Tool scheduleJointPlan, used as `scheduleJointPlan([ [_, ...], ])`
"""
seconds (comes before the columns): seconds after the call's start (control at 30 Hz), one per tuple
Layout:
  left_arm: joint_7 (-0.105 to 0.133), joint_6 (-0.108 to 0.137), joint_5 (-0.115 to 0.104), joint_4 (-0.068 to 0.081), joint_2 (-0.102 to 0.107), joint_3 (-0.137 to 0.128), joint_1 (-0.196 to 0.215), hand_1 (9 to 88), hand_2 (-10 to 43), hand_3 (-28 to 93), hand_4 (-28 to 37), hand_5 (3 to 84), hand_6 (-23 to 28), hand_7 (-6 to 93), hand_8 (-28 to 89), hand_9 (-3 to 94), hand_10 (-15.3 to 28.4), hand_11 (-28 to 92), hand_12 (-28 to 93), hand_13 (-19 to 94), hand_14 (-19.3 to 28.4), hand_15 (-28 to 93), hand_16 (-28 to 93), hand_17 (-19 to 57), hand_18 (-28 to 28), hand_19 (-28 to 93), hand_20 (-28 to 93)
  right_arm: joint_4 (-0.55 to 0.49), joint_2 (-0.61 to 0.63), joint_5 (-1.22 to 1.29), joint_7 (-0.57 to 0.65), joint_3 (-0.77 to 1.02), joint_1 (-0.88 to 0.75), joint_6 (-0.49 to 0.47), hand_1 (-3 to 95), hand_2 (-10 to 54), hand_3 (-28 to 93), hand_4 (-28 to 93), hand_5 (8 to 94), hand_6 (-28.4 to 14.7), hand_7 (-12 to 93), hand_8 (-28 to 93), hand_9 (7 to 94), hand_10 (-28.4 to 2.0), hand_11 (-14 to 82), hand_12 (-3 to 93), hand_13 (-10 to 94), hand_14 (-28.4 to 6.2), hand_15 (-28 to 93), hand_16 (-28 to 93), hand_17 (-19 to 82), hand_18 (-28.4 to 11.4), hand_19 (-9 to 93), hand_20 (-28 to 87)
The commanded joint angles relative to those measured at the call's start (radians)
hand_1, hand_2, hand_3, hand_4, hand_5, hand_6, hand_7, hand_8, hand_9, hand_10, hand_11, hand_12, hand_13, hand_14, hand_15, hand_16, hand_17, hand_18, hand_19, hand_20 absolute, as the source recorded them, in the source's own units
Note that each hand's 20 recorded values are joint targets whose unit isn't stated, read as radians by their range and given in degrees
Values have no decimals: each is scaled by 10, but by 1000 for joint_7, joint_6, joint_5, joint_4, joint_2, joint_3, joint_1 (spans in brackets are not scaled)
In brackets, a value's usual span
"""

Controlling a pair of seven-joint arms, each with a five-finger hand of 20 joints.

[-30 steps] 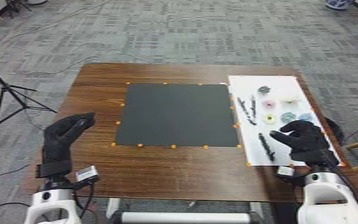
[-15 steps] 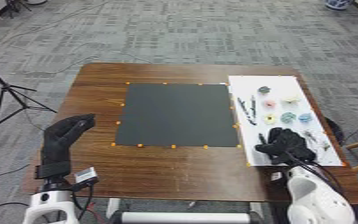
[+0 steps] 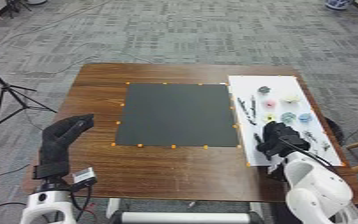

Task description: Arrange flowers

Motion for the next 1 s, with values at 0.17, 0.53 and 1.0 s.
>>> scheduleJointPlan([
  [0.17, -39, -38, -23, -11, 35, -46, 17, 299, -7, 680, -206, 544, 16, 222, -91, 554, 142, 251, 147, 447, 168, 249, 16, 55, 120, 134, 164, -31, 0, 323, -23, 17, 143, 8, 675, -95, 489, -13, 628, -31, 440, 310, 870, -114, 383, 503, 937, -12, 624, 363, 694, -102, 932, 577],
  [0.53, -54, -59, -21, -16, 38, -58, 26, 298, -6, 678, -205, 540, 16, 220, -90, 553, 141, 250, 147, 446, 169, 249, 17, 55, 120, 134, 164, -103, 33, 62, -54, 42, 47, -54, 559, -95, 502, 18, 616, -37, 414, 303, 865, -123, 343, 426, 937, -17, 570, 396, 679, -94, 932, 544],
  [1.0, -75, -102, 19, -17, 35, -67, 17, 295, -10, 679, -202, 538, 17, 217, -89, 546, 141, 248, 148, 440, 170, 244, 19, 51, 122, 134, 162, -83, 97, -13, -49, 57, -59, -129, 274, -95, 566, -58, 669, -77, 326, -35, 852, -145, 355, 334, 924, -33, 574, 406, 660, -119, 932, 586],
])
